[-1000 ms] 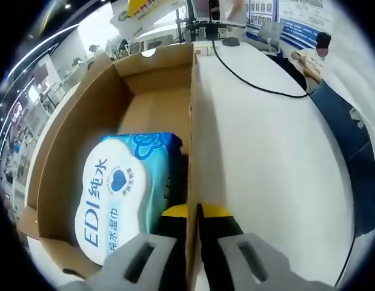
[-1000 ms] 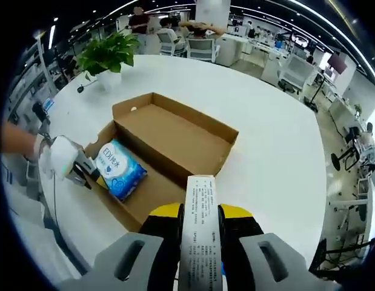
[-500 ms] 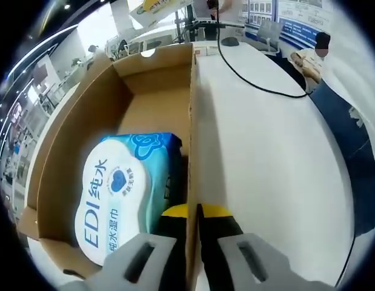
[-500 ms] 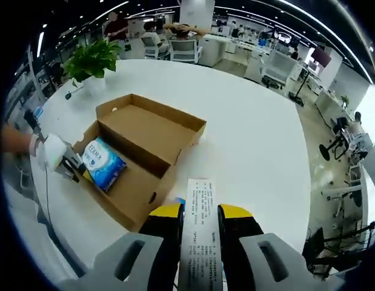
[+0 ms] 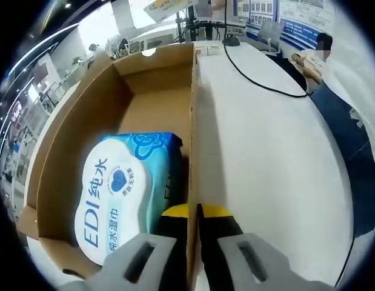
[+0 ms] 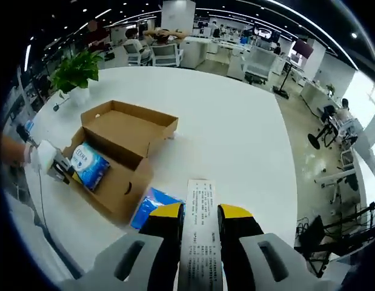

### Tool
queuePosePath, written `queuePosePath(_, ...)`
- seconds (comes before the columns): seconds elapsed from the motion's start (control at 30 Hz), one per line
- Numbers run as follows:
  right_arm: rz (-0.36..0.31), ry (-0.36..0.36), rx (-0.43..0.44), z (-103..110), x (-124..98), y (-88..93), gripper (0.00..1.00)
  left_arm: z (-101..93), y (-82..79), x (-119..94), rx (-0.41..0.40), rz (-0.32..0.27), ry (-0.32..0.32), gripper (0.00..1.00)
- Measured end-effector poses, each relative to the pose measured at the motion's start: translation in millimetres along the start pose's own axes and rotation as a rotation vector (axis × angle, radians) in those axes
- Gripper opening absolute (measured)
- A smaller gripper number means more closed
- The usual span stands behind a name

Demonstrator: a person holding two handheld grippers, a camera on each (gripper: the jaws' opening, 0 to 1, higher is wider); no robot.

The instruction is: Operate the shoe box by opening the lid, removing the specified soft item, and placing it in the target area until the item is outside and the box remains undamaged.

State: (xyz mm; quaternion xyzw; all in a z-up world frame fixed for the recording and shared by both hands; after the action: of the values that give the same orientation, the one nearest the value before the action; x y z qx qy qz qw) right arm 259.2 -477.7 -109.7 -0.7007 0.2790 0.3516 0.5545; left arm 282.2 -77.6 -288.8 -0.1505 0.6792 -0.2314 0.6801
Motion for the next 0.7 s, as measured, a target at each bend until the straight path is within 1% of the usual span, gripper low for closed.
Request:
queuePosePath(0.13, 0.008, 0.014, 0.019, -10.4, -0.6, 11.1, 0.21, 0.1, -0.5, -0.4, -0.003, 0.001, 0.001, 0.01)
queuePosePath(0.27, 0.015, 0.031, 0.005, -18.7, 0.2, 21.6, 0.21, 0.5, -1.2, -0.3, -0.007, 0.003, 0.002, 0.01)
queuePosePath(0.7, 0.046, 0.048, 0.085, -43.9, 13.0, 57.2, 0.21, 0.6, -3.2, 0.1, -0.013, 0.008, 0.003, 0.01)
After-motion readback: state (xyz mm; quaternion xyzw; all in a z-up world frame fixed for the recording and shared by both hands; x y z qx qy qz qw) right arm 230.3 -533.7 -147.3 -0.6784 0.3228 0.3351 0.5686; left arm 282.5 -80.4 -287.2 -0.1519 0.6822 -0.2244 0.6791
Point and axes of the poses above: the point that each gripper's makers call its tool centre point, and the gripper's own axes: x roughly forward along the fingers, z roughly to its left, y roughly out of its underside, the point moved 9 cm from there along -x, roughly backward along the fingers, and after that the axes turned 2 degrees about y, right-handed, at the moved point
